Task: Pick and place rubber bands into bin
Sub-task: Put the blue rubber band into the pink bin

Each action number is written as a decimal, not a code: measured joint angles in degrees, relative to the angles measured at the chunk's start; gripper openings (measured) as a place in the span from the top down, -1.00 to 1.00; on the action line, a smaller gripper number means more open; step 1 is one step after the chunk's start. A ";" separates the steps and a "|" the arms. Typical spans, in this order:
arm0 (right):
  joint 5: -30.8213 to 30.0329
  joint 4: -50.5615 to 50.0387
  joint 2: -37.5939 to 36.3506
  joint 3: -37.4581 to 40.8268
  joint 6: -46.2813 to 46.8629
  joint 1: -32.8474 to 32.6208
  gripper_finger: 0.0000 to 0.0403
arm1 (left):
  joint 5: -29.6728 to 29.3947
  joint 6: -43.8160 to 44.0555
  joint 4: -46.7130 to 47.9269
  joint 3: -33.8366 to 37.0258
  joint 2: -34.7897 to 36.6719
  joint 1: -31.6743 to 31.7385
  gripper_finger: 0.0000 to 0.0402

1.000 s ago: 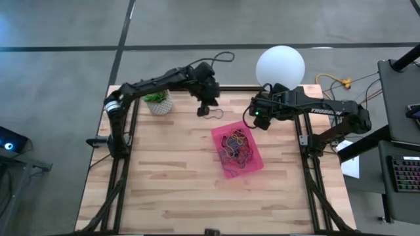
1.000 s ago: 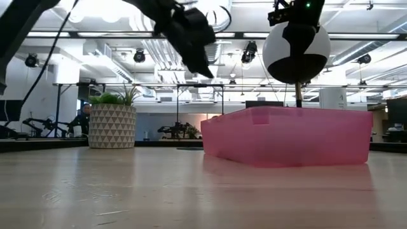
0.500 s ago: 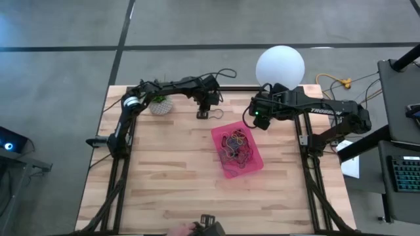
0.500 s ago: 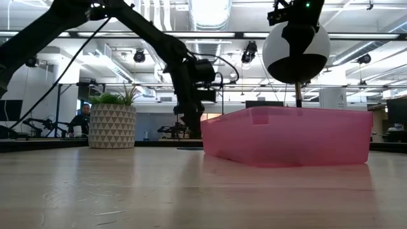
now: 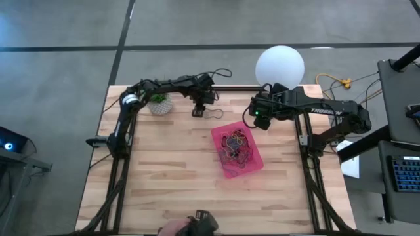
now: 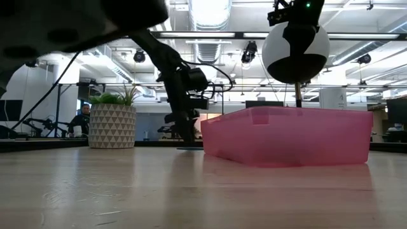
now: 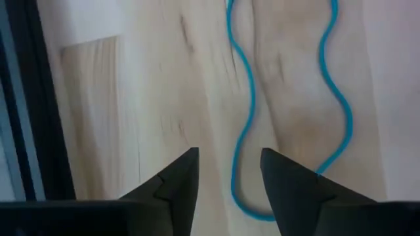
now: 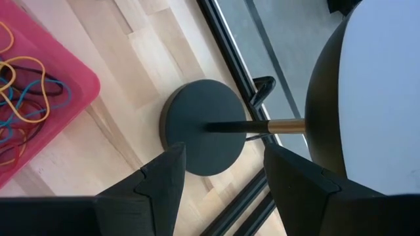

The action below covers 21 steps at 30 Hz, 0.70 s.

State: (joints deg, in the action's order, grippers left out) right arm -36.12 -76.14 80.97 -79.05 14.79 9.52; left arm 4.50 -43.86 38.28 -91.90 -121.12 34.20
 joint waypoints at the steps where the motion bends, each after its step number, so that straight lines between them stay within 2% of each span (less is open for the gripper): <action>1: 0.02 0.00 0.00 0.00 0.00 0.00 0.04 | 0.91 0.04 0.12 0.00 0.00 0.43 0.28; 6: 0.02 -0.01 0.00 0.00 -0.02 0.01 0.04 | 4.59 1.64 2.44 -0.19 -1.52 1.82 0.32; 18: 0.04 0.04 0.00 0.00 -1.11 0.02 0.04 | 2.75 1.67 3.56 -0.33 -2.47 1.67 0.34; 21: 0.04 0.11 0.00 0.00 -1.51 0.02 0.04 | 2.76 1.66 4.90 -0.40 -2.53 1.31 0.41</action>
State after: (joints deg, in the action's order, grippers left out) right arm -36.08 -76.03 80.97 -79.05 13.28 9.54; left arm 7.26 -42.20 43.18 -92.29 -123.65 35.51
